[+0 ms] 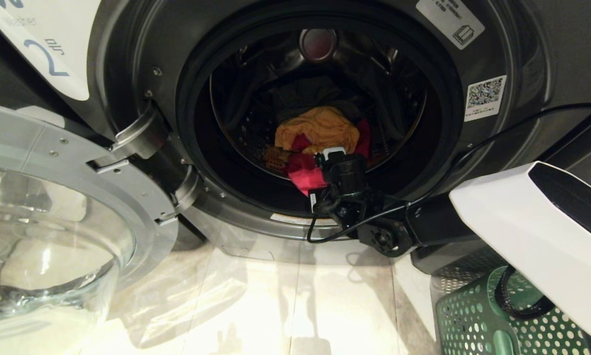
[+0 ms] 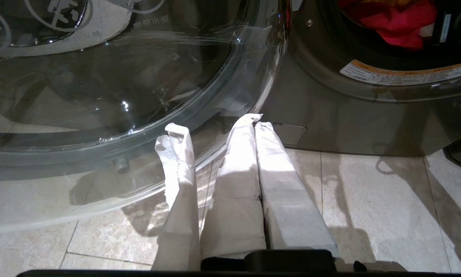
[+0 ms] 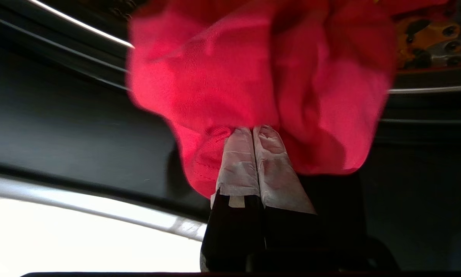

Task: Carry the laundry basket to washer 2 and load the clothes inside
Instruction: Close the washing machine door with the left hand

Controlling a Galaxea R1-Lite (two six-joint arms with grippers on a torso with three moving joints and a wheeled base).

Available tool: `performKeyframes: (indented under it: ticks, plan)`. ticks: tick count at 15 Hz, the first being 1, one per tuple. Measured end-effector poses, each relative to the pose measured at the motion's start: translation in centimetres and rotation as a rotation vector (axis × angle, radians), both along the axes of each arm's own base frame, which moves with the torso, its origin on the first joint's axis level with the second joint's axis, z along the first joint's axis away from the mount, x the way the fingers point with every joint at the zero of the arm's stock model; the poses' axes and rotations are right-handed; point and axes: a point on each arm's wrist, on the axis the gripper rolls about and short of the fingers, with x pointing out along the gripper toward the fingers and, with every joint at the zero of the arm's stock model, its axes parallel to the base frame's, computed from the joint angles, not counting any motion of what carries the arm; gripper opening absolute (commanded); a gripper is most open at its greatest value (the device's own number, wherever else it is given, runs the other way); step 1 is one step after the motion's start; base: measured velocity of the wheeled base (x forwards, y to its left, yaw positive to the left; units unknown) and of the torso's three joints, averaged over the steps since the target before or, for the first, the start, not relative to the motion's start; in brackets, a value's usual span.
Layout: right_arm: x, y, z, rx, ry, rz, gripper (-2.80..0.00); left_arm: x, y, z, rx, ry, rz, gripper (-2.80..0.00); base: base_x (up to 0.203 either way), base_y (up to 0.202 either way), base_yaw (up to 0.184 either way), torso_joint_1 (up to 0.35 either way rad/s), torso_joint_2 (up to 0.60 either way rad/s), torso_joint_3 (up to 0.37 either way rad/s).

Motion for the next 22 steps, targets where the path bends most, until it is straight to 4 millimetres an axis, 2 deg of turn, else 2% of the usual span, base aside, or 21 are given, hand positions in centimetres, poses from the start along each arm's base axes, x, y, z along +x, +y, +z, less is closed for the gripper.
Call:
performKeyframes:
  ticks: [2, 5, 7, 9, 12, 14, 18, 20, 22]
  plan:
    - [1.4, 0.6, -0.3, -0.004, -0.032, -0.026, -2.80, 0.0, 0.0, 0.0, 0.000, 0.000, 0.000, -2.80, 0.000, 0.000, 0.000, 0.000, 0.00, 0.000]
    - [3.7, 1.6, 0.8, 0.024, -0.123, -0.061, -2.80, 0.0, 0.0, 0.0, 0.000, 0.000, 0.000, -2.80, 0.000, 0.000, 0.000, 0.000, 0.00, 0.000]
    - [4.9, 1.6, 0.7, -0.013, -0.168, -0.095, -2.80, 0.0, 0.0, 0.0, 0.000, 0.000, 0.000, -2.80, 0.000, 0.000, 0.000, 0.000, 0.00, 0.000]
    - [5.5, 1.2, 1.0, 0.015, -0.226, -0.148, -2.80, 0.0, 0.0, 0.0, 0.000, 0.000, 0.000, -2.80, 0.000, 0.000, 0.000, 0.000, 0.00, 0.000]
    - [5.8, 0.5, 2.7, 0.069, -0.365, -0.204, -2.80, 0.0, 0.0, 0.0, 0.000, 0.000, 0.000, -2.80, 0.000, 0.000, 0.000, 0.000, 0.00, 0.000]
    - [5.6, 0.1, 4.0, 0.095, -0.458, -0.223, -2.80, 0.0, 0.0, 0.0, 0.000, 0.000, 0.000, -2.80, 0.000, 0.000, 0.000, 0.000, 0.00, 0.000]
    - [4.7, -0.6, 5.7, 0.118, -0.483, -0.226, -2.80, 0.0, 0.0, 0.0, 0.000, 0.000, 0.000, -2.80, 0.000, 0.000, 0.000, 0.000, 0.00, 0.000]
    - [3.2, -0.8, 5.8, 0.102, -0.433, -0.197, -2.80, 0.0, 0.0, 0.0, 0.000, 0.000, 0.000, -2.80, 0.000, 0.000, 0.000, 0.000, 0.00, 0.000]
    - [0.5, -0.7, 5.4, 0.095, -0.333, -0.135, -2.80, 0.0, 0.0, 0.0, 0.000, 0.000, 0.000, -2.80, 0.000, 0.000, 0.000, 0.000, 0.00, 0.000]
